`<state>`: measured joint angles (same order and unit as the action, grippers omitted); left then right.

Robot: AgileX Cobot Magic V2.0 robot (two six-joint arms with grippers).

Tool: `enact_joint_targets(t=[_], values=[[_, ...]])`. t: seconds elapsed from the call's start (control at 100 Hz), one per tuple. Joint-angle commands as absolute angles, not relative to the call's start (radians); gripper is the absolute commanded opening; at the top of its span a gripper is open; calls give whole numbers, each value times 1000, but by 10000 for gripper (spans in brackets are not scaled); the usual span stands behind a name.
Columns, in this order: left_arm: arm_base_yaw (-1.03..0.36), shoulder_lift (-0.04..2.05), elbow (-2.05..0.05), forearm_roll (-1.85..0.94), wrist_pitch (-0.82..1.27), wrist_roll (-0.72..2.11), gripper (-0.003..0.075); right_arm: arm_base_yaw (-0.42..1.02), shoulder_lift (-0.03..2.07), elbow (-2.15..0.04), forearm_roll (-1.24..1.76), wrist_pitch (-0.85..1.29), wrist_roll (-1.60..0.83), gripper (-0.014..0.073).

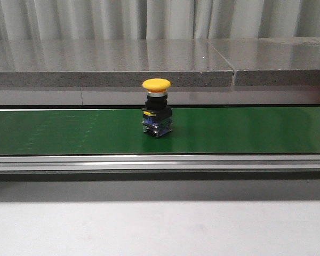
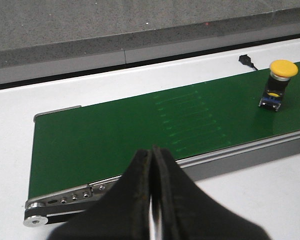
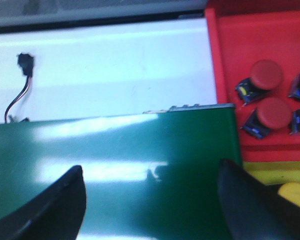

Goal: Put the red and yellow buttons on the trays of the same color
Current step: 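Move the right gripper back over the yellow button on the belt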

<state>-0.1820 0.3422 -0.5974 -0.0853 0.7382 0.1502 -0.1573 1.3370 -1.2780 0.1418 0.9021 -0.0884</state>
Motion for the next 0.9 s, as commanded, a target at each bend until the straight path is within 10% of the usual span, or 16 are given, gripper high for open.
enact_joint_targets(t=[0.0,0.89], values=[[-190,349,-622,-93,666,140,-21,-109,1299,-1302,142,909,-119,552],[-190,349,-622,-93,666,140,-21,326,1456,-1366,143,1063,-226,552]])
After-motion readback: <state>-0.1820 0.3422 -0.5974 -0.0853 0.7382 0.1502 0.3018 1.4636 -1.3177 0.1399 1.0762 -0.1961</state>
